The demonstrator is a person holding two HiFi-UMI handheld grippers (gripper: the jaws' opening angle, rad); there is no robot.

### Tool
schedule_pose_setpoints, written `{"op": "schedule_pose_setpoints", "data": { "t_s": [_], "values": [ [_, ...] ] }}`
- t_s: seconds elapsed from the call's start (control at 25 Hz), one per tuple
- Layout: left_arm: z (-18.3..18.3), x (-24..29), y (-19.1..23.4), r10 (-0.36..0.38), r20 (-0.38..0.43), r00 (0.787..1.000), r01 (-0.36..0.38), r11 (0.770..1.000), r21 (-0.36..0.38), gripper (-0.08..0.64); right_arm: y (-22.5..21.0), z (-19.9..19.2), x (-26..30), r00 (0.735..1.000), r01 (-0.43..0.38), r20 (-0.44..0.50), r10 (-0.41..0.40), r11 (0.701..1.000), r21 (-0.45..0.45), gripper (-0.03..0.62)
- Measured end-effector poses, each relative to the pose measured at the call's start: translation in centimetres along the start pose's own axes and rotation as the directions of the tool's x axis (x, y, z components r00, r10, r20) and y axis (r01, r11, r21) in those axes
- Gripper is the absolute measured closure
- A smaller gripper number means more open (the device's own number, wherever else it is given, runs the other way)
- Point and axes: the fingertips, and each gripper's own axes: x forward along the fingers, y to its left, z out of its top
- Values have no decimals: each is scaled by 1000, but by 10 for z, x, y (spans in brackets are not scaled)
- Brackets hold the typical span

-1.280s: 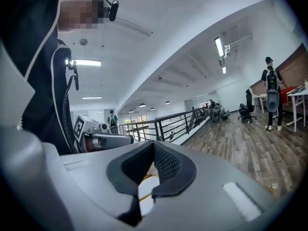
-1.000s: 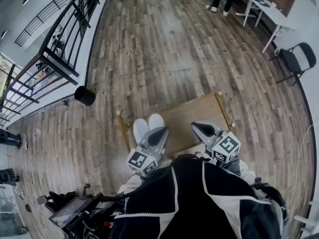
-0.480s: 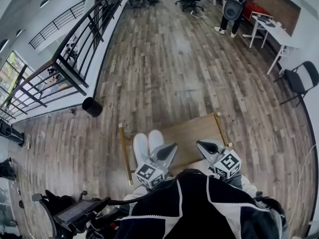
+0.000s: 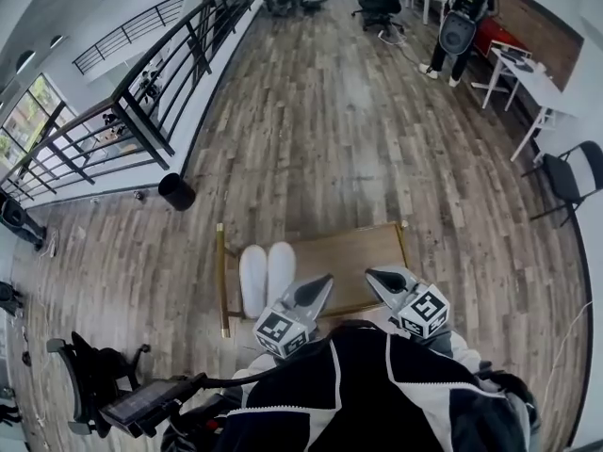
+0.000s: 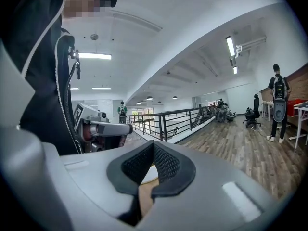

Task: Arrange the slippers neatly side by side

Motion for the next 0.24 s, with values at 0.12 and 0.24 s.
{"op": "schedule_pose_setpoints", "data": {
  "t_s": [0.12, 0.24],
  "values": [
    [-5, 6, -10, 14, 4, 1000, -14, 1000, -3, 540, -2, -4, -7, 1000, -28, -8, 28, 1000, -4, 592],
    [-9, 11, -16, 23, 3, 1000, -23, 1000, -10, 540, -4, -7, -13, 999, -40, -12, 40, 999, 6, 592]
  ]
}}
